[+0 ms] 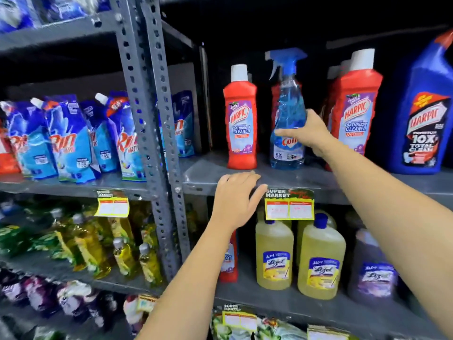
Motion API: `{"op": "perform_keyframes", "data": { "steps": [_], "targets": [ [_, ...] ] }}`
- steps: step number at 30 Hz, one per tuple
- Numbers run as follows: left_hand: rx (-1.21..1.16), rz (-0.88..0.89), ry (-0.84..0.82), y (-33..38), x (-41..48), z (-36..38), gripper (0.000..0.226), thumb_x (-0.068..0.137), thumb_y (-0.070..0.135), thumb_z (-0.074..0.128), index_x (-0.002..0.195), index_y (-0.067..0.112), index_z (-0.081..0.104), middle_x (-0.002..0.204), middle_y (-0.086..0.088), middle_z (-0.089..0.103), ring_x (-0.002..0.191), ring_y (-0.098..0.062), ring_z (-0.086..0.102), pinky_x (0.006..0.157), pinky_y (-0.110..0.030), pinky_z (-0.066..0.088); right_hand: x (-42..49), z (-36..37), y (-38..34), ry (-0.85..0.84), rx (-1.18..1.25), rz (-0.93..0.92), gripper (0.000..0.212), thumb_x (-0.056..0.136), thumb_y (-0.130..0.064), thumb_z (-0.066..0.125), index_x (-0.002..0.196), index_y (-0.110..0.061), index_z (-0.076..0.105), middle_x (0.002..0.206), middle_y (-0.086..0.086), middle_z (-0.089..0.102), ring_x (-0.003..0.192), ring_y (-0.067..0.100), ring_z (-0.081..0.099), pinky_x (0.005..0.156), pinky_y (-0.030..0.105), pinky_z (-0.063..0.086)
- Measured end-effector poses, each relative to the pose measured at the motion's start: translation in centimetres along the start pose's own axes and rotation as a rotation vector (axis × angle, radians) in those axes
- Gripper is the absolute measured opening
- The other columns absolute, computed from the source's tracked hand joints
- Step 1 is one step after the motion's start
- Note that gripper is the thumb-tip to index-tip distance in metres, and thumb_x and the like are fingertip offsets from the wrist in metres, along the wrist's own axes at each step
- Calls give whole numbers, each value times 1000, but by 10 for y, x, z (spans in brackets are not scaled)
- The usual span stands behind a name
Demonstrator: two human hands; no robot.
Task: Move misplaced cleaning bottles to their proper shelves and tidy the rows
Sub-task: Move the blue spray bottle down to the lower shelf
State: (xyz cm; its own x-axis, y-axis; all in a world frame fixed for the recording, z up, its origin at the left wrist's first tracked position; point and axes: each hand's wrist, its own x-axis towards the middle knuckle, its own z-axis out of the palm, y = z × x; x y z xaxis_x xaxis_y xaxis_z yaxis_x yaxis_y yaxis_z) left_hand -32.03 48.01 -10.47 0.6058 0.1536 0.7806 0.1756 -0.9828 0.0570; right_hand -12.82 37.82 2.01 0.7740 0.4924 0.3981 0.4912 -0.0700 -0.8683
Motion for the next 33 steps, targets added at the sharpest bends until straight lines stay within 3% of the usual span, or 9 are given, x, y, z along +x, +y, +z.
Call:
{"op": "perform_keyframes", "data": {
  "steps": [2,6,11,13,17,21,23,29,33],
  "targets": [
    [-3,-14,-3,1,8,2,46,97,46,39,114,14,66,116,-1,69,110,-18,59,90,-41,39,9,0,8,7,10,22,77,56,-18,94,120,-14,51,119,6,67,107,23,66,93,42,55],
    [-23,-16,16,3,3,2,45,97,47,38,112,15,66,114,0,69,108,-17,59,90,-37,35,-9,1,5,84,22,-4,71,63,-7,90,121,-10,51,113,5,65,94,18,63,69,21,52],
    [-15,29,18,-5,-8,1,48,97,49,35,114,14,65,116,-2,68,108,-20,59,91,-37,34,-38,4,-1,182,-20,-110,69,59,-12,93,112,-18,49,116,4,65,103,18,64,94,39,54],
    [0,19,-23,-12,-4,-3,54,97,51,32,118,12,63,121,-5,66,113,-22,57,93,-39,34,-51,3,-12,184,41,-152,65,60,-11,92,106,-19,47,112,4,65,100,17,65,92,36,56],
    [2,117,-81,-19,-9,-18,60,98,51,29,132,10,54,142,-9,51,135,-23,39,107,-40,26,-101,-16,-46,172,180,-268,60,65,-9,89,109,-16,49,102,-5,66,87,1,66,73,15,53],
    [1,189,6,-23,-52,-21,52,100,36,40,145,9,39,156,-11,26,146,-24,16,117,-44,14,-166,-34,-46,70,249,-327,65,65,-9,87,121,-9,54,108,-2,71,94,6,72,77,21,56],
    [-42,153,21,-25,-91,-11,51,99,29,47,145,9,38,157,-13,23,146,-26,15,117,-44,13,-197,-32,-28,31,245,-320,62,58,-15,86,112,-19,57,105,-7,72,97,5,71,81,22,56],
    [-119,35,-450,-46,-218,61,51,103,40,33,146,13,37,159,-6,17,145,-21,18,112,-47,28,-259,21,80,-91,134,-161,70,52,13,85,99,-27,52,89,-39,66,83,-18,62,73,3,46],
    [-67,-59,-770,-69,-261,95,72,97,59,4,151,17,26,158,-2,2,146,-24,8,113,-51,24,-266,57,163,-188,81,5,68,60,-1,90,111,-28,55,103,-30,68,98,-4,66,79,12,50]
  ]
}}
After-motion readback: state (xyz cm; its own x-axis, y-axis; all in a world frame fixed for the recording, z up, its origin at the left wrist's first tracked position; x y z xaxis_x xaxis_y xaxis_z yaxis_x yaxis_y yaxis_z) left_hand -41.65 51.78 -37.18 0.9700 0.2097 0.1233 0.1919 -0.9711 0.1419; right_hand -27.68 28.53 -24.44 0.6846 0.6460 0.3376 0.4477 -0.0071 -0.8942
